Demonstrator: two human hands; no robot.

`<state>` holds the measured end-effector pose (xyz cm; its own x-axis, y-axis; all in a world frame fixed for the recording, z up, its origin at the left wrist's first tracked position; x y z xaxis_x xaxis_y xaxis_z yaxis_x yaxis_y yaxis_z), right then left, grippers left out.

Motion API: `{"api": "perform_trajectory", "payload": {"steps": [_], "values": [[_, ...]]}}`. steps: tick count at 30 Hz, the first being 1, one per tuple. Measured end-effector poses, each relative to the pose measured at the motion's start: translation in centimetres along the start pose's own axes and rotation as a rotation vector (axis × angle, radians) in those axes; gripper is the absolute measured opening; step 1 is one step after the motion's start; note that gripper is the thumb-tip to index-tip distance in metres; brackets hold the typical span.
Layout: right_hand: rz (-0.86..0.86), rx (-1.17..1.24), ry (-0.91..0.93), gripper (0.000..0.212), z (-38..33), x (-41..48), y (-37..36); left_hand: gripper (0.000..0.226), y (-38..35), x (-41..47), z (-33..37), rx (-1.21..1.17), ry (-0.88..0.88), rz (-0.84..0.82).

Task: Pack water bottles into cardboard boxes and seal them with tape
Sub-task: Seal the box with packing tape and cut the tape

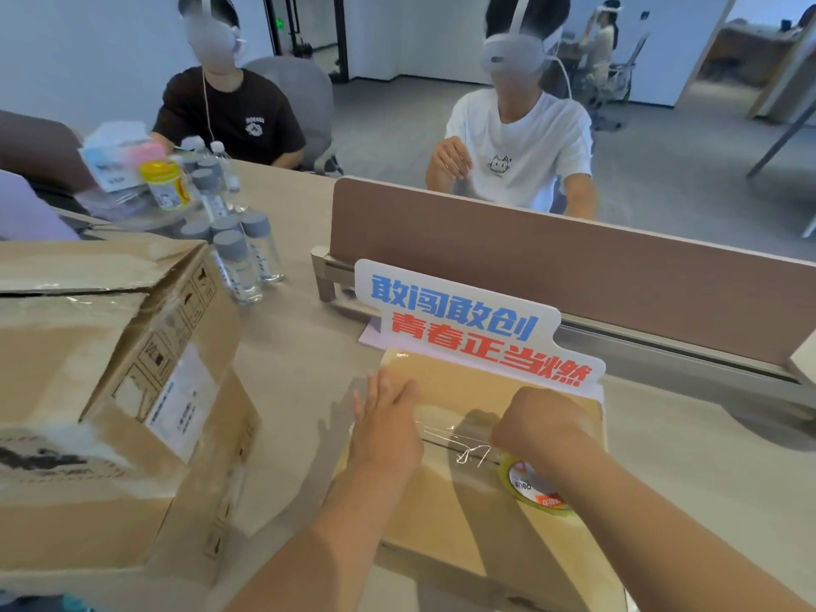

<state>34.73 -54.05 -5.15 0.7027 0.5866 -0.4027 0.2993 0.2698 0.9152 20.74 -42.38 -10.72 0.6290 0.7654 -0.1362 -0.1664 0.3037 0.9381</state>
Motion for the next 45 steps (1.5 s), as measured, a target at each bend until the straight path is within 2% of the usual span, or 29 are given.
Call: {"api": "perform_trajectory", "payload": {"steps": [3,8,11,15,18,21,26,29,33,35,37,38,40,42,44,45], "values": [[-0.037,-0.067,0.052,0.007,-0.7,0.1,-0.7,0.08,-0.7,-0.5,0.7,0.046,-0.092,0.013],[0.015,0.01,-0.043,0.007,-0.8,0.1,0.0,0.062,-1.7,-0.4,0.4,0.047,-0.077,-0.05],[0.026,-0.007,-0.065,0.01,-0.8,0.0,-0.1,0.07,-2.5,-0.3,0.3,0.107,-0.048,-0.089],[0.024,-0.034,-0.071,0.019,-1.0,0.2,-0.3,0.067,-2.2,-0.3,0.8,0.137,0.0,-0.051],[0.026,-0.054,-0.09,0.024,-1.1,0.3,-0.4,0.062,-2.8,-0.7,3.0,0.116,-0.059,-0.025],[0.009,-0.063,-0.11,0.024,-1.2,0.4,-0.4,0.07,-3.4,-0.6,3.9,0.107,-0.134,-0.023],[0.023,-0.028,-0.089,0.018,-1.6,0.1,0.0,0.067,-4.3,-0.7,3.8,0.159,-0.115,-0.11],[0.086,0.135,-0.048,0.009,-1.4,-0.1,0.6,0.068,-4.4,-0.7,3.8,0.182,-0.086,-0.14],[0.264,0.628,0.015,0.014,1.0,-0.8,2.4,0.071,-3.9,-0.6,4.8,0.188,0.01,-0.134],[0.276,0.777,0.015,0.015,3.0,-1.4,2.1,0.072,-3.8,-0.7,5.7,0.151,0.051,-0.105],[0.205,0.82,-0.003,0.018,4.6,-1.7,0.3,0.072,-4.1,-0.8,6.0,0.08,0.053,-0.094],[0.184,0.86,-0.01,0.027,5.4,-1.8,-0.5,0.071,-4.4,-0.8,5.9,0.055,0.047,-0.097],[0.194,0.964,-0.001,0.041,6.3,-2.1,-1.3,0.068,-4.6,-0.8,5.7,0.05,0.037,-0.098],[0.202,0.999,0.017,0.042,6.2,-2.3,-1.5,0.064,-4.6,-0.9,5.7,0.062,0.033,-0.086],[0.176,0.933,0.035,0.043,5.8,-1.9,-1.0,0.065,-4.6,-0.9,5.7,0.067,0.041,-0.086],[0.153,0.824,0.039,0.044,5.8,-1.7,-0.5,0.066,-4.6,-0.9,5.8,0.069,0.044,-0.089]]}}
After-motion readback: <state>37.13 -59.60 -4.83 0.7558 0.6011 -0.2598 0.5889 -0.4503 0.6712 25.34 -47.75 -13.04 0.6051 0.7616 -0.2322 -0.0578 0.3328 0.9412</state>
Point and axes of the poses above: each hand's wrist, its own x-axis towards the middle knuckle, its own y-axis out of the back of the hand, z = x × y, the point moved 10 cm from there along x, towards the middle knuckle, and after that the axes turned 2 degrees about -y, right-handed, at the moved point
